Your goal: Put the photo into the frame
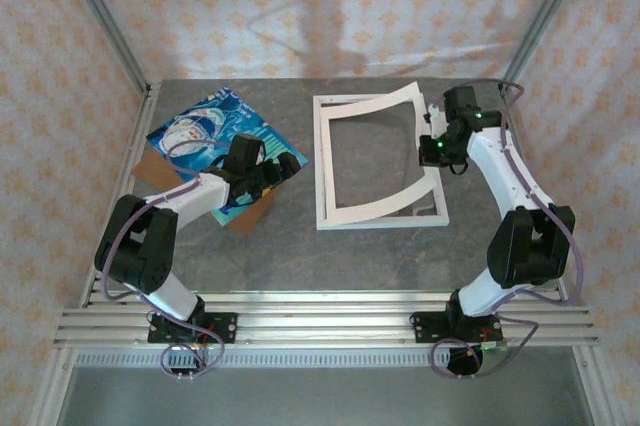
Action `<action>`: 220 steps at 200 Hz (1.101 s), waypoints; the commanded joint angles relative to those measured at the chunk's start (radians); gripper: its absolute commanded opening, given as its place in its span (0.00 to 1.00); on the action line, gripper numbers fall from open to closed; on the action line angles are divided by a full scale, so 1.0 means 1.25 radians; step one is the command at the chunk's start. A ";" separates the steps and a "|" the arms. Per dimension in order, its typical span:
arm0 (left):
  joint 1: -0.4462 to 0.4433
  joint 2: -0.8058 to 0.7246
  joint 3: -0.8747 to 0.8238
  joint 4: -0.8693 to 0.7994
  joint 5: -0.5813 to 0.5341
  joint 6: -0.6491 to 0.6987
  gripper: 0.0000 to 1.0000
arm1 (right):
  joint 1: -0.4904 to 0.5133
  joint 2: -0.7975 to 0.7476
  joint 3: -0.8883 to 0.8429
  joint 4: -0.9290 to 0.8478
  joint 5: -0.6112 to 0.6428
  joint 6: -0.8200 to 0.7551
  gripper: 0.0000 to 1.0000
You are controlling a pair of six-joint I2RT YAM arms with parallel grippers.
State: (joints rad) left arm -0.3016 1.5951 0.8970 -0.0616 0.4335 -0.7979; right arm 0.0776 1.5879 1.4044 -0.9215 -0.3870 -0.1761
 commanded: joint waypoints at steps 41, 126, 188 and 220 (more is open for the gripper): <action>-0.006 -0.031 0.008 -0.023 -0.018 0.021 1.00 | -0.009 -0.010 -0.055 0.091 0.073 0.120 0.00; -0.007 -0.034 -0.007 -0.015 -0.019 0.017 1.00 | -0.009 0.011 -0.039 0.109 -0.035 0.174 0.02; -0.007 -0.024 -0.005 -0.010 -0.014 0.011 1.00 | -0.009 0.017 -0.045 0.123 -0.053 0.136 0.06; -0.006 -0.024 0.005 -0.024 -0.015 0.013 1.00 | -0.008 0.029 -0.053 0.118 -0.046 0.148 0.13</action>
State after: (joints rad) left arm -0.3012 1.5791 0.8967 -0.0635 0.4332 -0.7845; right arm 0.0711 1.6096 1.3392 -0.7845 -0.4461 0.0078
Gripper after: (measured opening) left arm 0.998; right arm 0.102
